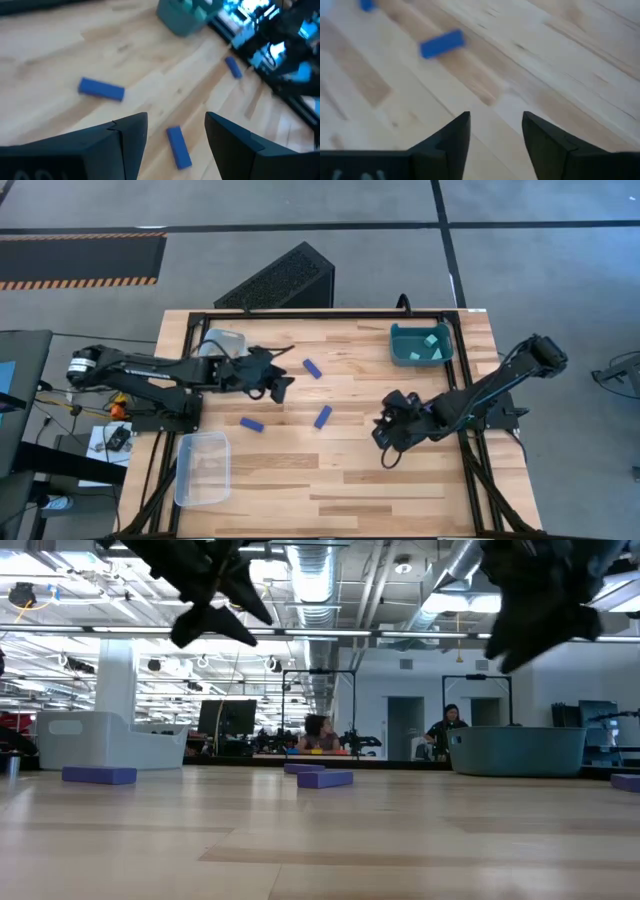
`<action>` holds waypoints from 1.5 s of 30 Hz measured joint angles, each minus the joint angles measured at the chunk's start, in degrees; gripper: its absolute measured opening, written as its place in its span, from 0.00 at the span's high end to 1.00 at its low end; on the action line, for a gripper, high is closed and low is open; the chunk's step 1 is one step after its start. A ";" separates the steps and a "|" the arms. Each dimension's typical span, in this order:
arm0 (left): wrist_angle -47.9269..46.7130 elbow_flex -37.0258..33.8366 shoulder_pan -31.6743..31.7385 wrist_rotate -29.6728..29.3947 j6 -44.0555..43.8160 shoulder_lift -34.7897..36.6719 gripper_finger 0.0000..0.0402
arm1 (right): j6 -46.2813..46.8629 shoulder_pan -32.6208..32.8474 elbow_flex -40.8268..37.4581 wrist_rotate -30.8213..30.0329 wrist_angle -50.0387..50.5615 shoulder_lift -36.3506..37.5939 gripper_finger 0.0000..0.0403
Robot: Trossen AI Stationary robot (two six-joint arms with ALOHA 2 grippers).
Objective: Sort & place blocks by color
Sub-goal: Put the blue block into the transparent bin
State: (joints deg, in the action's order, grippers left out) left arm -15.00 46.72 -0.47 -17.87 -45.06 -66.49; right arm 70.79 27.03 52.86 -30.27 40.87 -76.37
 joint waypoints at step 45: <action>-11.53 0.00 7.55 10.80 28.24 -3.90 0.54 | 52.57 -6.17 -22.20 18.51 5.19 -1.56 0.58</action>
State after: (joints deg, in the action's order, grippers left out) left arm -26.52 46.72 7.08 -7.07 -16.82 -70.39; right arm 123.36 20.86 30.66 -11.77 46.06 -77.93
